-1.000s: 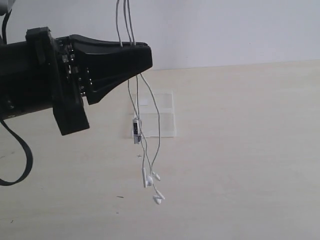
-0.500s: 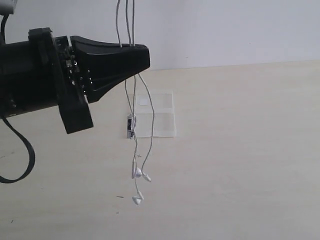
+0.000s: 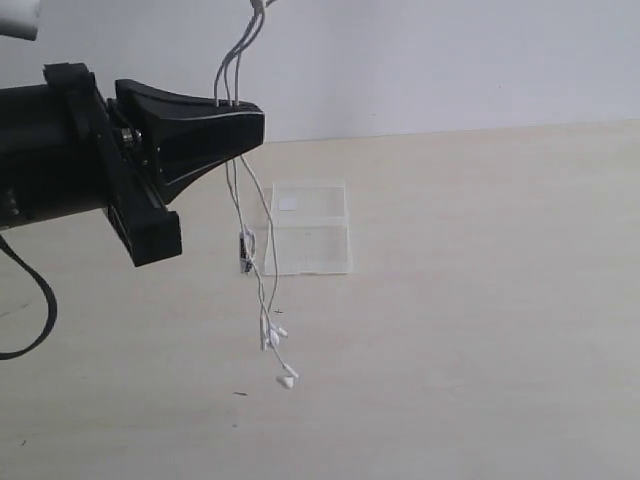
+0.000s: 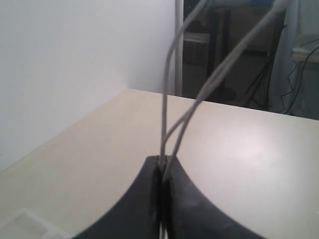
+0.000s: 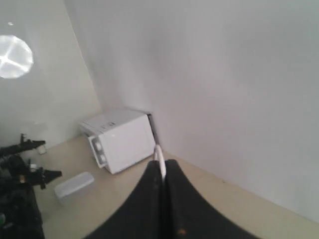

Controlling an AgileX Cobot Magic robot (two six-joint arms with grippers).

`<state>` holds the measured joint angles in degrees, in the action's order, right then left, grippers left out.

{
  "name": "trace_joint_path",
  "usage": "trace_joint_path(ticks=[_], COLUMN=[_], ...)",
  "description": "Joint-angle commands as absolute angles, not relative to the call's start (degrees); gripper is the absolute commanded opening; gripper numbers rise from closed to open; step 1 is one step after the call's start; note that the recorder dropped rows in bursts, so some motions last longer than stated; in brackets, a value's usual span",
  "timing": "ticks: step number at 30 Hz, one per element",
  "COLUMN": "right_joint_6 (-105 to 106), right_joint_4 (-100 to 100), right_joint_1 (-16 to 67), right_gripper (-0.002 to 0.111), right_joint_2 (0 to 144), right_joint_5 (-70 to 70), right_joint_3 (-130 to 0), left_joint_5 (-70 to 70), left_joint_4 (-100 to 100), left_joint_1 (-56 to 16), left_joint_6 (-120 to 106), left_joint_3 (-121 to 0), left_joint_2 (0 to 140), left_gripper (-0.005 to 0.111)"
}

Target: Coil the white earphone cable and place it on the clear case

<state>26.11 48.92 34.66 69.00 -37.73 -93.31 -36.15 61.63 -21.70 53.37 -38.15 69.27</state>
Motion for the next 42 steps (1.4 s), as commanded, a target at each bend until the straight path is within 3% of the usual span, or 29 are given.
trace_joint_path(ticks=[1, 9, 16, 27, 37, 39, 42], right_joint_6=[14.8, 8.9, 8.9, 11.3, 19.7, 22.5, 25.8], right_joint_4=[33.7, 23.2, 23.2, 23.0, 33.9, 35.4, 35.3], right_joint_1=[34.7, 34.7, 34.7, 34.7, 34.7, 34.7, 34.7], right_gripper=[0.000, 0.000, 0.000, 0.000, 0.000, 0.003, 0.017], right_joint_2=[66.8, 66.3, 64.9, 63.4, 63.4, 63.4, 63.5], right_joint_5=[-42.5, -55.5, -60.4, -58.2, -45.2, -44.8, -44.5], right_joint_3=[-93.5, -91.7, -82.1, -63.3, -48.9, -47.4, -45.5], left_joint_5=[-33.6, -30.7, -27.7, -24.3, -22.6, -22.6, -22.4], left_joint_4=[63.8, 68.9, 77.7, 94.1, 99.9, 99.9, 99.9], left_joint_1=[-21.7, -21.7, -21.7, -21.7, -21.7, -21.7, -21.7], left_joint_6=[55.2, 59.0, 62.5, 67.6, 68.8, 68.4, 68.0], left_joint_3=[-38.1, -38.1, -38.1, -38.1, -38.2, -38.2, -38.2], left_joint_2=[66.8, 63.0, 59.6, 56.6, 56.6, 56.6, 56.6], left_gripper=[0.000, 0.000, 0.000, 0.000, 0.000, 0.000, 0.000])
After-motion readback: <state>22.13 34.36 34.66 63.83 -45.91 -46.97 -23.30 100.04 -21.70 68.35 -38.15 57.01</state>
